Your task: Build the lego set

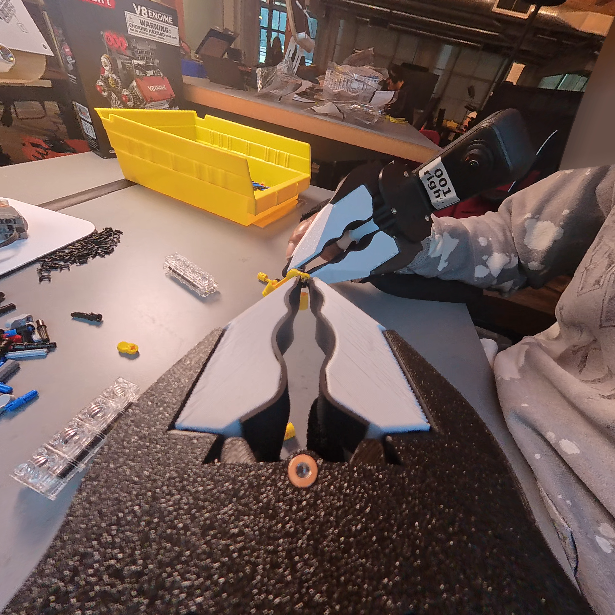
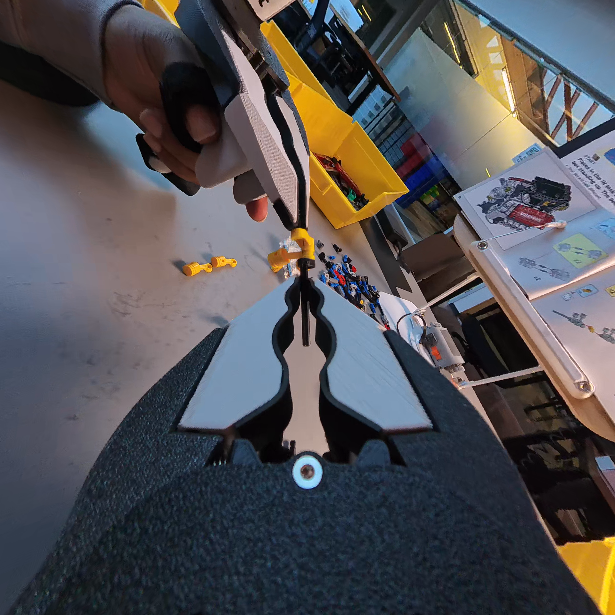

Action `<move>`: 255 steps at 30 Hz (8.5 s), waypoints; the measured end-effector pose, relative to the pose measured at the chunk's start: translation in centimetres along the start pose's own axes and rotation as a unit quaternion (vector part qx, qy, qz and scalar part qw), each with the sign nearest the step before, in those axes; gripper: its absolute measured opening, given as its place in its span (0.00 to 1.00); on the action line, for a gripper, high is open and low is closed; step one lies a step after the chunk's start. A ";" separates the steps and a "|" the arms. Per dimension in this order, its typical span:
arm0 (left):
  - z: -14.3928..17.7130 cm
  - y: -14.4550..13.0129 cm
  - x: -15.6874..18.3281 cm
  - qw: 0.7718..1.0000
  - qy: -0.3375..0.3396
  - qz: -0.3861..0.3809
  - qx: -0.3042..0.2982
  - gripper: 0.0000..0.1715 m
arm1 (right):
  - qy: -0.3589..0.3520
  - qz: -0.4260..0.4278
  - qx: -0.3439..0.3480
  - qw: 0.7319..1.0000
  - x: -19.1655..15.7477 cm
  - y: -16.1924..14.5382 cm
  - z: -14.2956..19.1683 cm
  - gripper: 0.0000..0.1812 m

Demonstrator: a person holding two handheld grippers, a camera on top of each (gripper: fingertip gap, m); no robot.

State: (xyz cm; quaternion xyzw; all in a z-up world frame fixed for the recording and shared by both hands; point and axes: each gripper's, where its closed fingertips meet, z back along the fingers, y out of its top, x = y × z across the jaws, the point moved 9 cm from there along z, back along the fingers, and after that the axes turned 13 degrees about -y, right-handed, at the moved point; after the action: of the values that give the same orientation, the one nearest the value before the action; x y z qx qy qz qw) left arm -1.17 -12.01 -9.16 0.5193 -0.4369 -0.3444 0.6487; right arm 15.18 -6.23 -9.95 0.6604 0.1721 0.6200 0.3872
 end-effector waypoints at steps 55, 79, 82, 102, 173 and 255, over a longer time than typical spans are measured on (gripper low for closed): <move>-2.9 -4.6 -2.0 0.952 0.098 -0.046 -0.285 0.05 | 0.073 -0.235 -0.069 0.967 3.5 -4.0 -0.3 0.02; -1.3 -1.1 -0.3 0.953 0.133 -0.229 -0.146 0.05 | 0.093 -0.130 -0.027 0.987 1.7 -2.6 0.0 0.02; -1.1 -1.0 -0.3 0.957 0.133 -0.218 -0.140 0.05 | 0.094 -0.135 -0.023 0.986 1.7 -2.7 0.0 0.02; -1.9 -1.6 0.2 0.875 0.217 -0.350 -0.254 0.05 | 0.091 -0.086 -0.056 0.991 0.5 -2.7 -0.6 0.02; -2.5 -4.7 -0.9 0.958 0.063 -0.028 -0.278 0.04 | 0.093 -0.043 -0.177 0.979 1.1 -4.5 -0.6 0.02; -1.4 -0.2 -0.9 0.992 0.106 -0.025 -0.068 0.05 | 0.069 -0.163 -0.102 0.979 0.6 -2.2 -1.5 0.02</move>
State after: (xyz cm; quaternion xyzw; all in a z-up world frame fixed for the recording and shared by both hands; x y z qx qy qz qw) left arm -0.27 -10.70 -9.67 0.5188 -0.3280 -0.3324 0.7161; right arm 14.44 -3.95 -11.20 0.5361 0.2395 0.6068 0.5357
